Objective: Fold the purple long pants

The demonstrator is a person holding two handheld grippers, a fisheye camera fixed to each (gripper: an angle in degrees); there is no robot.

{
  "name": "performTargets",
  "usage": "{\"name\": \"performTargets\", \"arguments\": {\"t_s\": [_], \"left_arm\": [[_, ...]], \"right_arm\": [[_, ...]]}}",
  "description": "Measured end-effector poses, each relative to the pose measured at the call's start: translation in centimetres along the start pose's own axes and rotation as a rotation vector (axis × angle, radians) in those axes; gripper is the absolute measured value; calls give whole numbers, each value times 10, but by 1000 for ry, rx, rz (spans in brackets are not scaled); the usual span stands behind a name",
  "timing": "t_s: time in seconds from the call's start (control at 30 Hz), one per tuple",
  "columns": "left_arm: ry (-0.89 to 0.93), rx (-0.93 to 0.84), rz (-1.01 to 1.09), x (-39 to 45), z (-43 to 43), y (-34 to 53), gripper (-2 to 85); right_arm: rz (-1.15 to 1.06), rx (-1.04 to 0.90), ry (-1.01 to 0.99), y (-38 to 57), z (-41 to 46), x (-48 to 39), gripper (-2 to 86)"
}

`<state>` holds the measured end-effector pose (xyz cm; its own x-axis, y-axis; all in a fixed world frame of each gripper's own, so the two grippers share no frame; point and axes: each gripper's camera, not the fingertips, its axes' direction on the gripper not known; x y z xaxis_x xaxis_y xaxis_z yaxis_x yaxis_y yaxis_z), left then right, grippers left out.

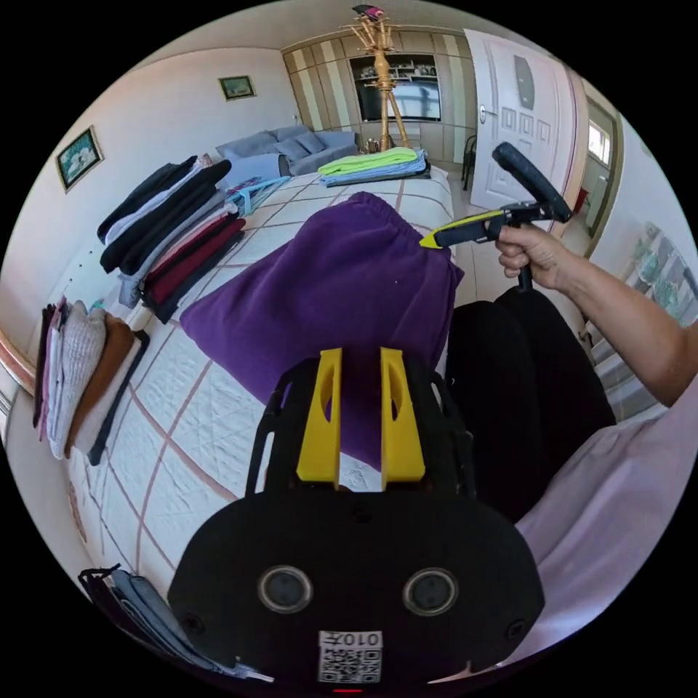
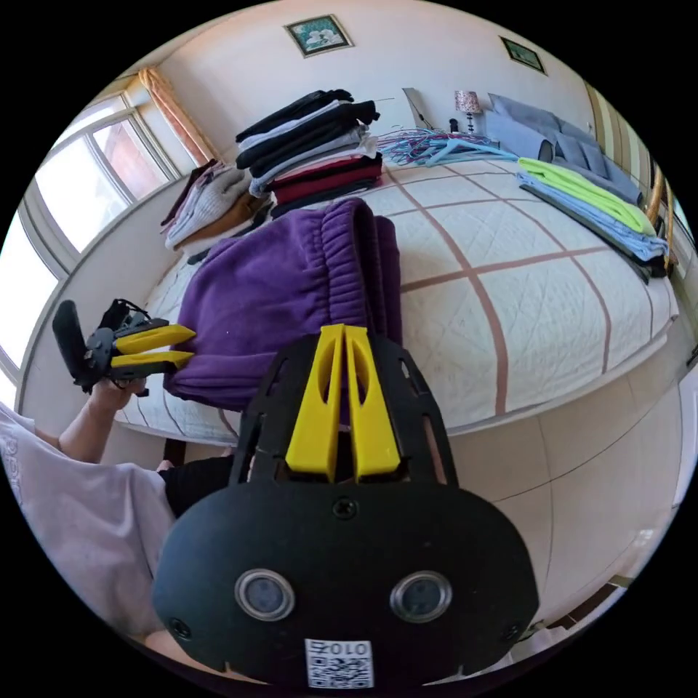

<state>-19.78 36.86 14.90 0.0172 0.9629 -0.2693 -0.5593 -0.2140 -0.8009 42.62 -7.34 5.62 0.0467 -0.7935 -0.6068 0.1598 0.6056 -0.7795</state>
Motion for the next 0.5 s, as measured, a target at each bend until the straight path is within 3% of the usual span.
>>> {"name": "performTargets", "arguments": {"t_s": [0.13,0.2,0.3,0.4,0.5], "left_arm": [[175,94,-79,-25,-29,-2,66],[119,182,-91,-25,-49,-2,64],[16,109,-7,-16,-36,-11,63],[85,24,70,-3,-5,-19,62],[26,37,133,15,2,-25,60]], "right_arm": [[-9,29,-48,1,-5,8,44],[-8,52,-114,1,-16,12,68],[78,126,-135,7,-36,31,129],[128,56,-209,5,-29,57,170],[161,3,-299,6,-18,79,187]]}}
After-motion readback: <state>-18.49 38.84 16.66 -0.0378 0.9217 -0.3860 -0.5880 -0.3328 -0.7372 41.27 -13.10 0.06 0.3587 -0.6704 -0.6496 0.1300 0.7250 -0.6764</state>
